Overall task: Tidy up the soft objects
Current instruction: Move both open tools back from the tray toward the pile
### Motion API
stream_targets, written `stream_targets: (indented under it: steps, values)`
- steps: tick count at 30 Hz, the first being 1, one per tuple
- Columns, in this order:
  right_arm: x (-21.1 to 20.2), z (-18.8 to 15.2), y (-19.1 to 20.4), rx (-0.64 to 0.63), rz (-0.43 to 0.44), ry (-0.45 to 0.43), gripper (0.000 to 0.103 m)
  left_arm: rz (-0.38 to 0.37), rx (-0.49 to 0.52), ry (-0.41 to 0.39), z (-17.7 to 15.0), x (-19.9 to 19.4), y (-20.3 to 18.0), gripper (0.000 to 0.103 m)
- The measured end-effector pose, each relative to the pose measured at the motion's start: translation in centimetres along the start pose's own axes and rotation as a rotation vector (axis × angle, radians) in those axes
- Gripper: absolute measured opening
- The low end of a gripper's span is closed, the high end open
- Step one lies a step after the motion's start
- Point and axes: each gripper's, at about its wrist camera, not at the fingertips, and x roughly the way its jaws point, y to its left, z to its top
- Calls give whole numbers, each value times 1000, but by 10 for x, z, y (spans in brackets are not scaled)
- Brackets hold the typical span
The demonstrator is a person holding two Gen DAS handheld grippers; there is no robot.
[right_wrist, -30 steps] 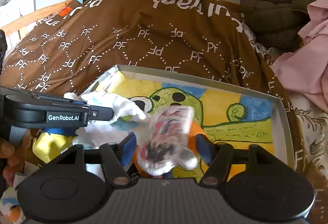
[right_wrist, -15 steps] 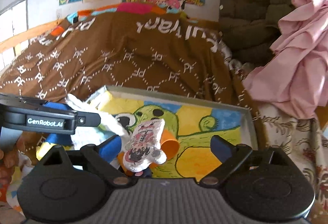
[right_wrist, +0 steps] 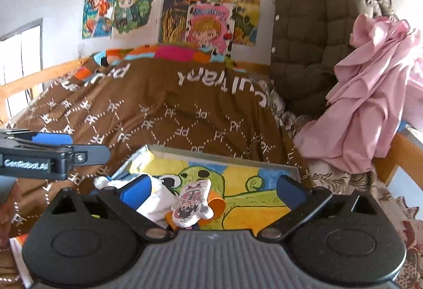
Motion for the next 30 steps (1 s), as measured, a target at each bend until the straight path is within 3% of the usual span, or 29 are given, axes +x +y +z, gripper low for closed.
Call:
stream_targets:
  steps: [8, 21, 30]
  values:
    - [-56, -2, -1, 28, -16, -66, 103, 8, 49, -107, -1, -66, -22, 102]
    - [-150, -36, 12, 22, -63, -178, 103, -34, 59, -139, -36, -144, -40, 102]
    - [-188, -77, 41, -38, -80, -188, 103, -20, 22, -98, -80, -174, -29, 102]
